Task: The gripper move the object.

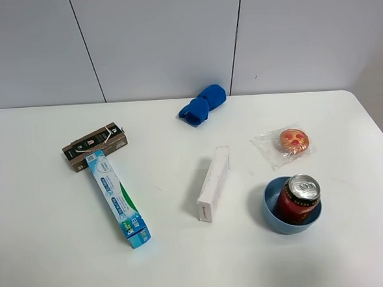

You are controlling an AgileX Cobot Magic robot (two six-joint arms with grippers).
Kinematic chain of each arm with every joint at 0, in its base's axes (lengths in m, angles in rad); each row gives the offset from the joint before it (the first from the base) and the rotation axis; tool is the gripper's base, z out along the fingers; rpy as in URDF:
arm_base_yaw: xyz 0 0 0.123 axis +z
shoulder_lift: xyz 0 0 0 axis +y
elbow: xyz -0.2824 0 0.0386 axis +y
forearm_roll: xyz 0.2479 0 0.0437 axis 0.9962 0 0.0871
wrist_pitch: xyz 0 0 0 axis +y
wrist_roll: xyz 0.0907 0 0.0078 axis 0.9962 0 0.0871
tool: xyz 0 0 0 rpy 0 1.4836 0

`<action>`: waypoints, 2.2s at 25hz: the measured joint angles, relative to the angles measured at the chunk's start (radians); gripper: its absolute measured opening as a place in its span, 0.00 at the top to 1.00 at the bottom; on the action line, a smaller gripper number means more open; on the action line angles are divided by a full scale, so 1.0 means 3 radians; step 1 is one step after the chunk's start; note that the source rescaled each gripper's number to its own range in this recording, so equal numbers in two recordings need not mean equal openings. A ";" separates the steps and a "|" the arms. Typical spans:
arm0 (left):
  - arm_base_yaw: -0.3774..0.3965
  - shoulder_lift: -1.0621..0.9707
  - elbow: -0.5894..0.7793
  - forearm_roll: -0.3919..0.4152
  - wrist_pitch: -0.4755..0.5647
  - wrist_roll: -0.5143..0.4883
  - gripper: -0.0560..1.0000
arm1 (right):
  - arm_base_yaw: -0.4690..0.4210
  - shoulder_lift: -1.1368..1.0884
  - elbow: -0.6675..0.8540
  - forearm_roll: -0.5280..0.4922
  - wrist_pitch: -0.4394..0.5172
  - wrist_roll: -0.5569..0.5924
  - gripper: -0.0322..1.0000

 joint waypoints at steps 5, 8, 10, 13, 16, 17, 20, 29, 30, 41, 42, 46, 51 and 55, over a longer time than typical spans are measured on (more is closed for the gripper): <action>0.0000 0.0000 0.0000 0.0000 0.0000 0.0000 0.00 | 0.0000 0.0000 0.0251 0.0068 -0.0098 0.0016 0.73; 0.0000 0.0000 0.0000 0.0000 0.0000 0.0000 0.00 | 0.0000 0.0000 0.0341 0.0132 -0.0128 0.0016 0.73; 0.0000 0.0000 0.0000 0.0000 0.0000 0.0000 0.00 | 0.0000 0.0000 0.0353 0.0132 -0.0180 0.0016 0.73; 0.0000 0.0000 0.0000 0.0000 0.0000 0.0000 0.00 | 0.0000 0.0000 0.0407 0.0132 -0.0280 0.0063 0.73; 0.0000 0.0000 0.0000 0.0000 0.0000 0.0000 0.00 | 0.0000 0.0000 0.0450 0.0107 -0.0354 0.0151 0.73; 0.0000 0.0000 0.0000 0.0000 0.0000 0.0000 0.00 | 0.0000 0.0000 0.0458 0.0103 -0.0364 0.0174 0.73; 0.0000 0.0000 0.0000 0.0000 0.0000 0.0000 0.00 | 0.0000 0.0000 0.0461 0.0086 -0.0364 0.0228 0.73; 0.0000 0.0000 0.0000 0.0000 0.0000 0.0000 0.00 | 0.0000 0.0000 0.0461 0.0046 -0.0364 0.0264 0.73; 0.0000 0.0000 0.0000 0.0000 0.0000 0.0000 0.00 | 0.0000 0.0000 0.0461 0.0046 -0.0364 0.0271 0.73; 0.0000 0.0000 0.0000 0.0000 0.0000 0.0000 0.00 | 0.0000 0.0000 0.0461 0.0046 -0.0364 0.0274 0.73; 0.0000 0.0000 0.0000 0.0000 0.0000 0.0000 0.00 | 0.0000 0.0000 0.0461 0.0046 -0.0364 0.0274 0.73; 0.0000 0.0000 0.0000 0.0000 0.0000 0.0000 0.00 | 0.0000 0.0000 0.0461 0.0046 -0.0364 0.0274 0.73; 0.0000 0.0000 0.0000 0.0000 0.0000 0.0000 0.00 | 0.0000 0.0000 0.0461 0.0046 -0.0364 0.0274 0.73; 0.0000 0.0000 0.0000 0.0000 0.0000 0.0000 0.00 | 0.0000 0.0000 0.0461 0.0046 -0.0364 0.0274 0.73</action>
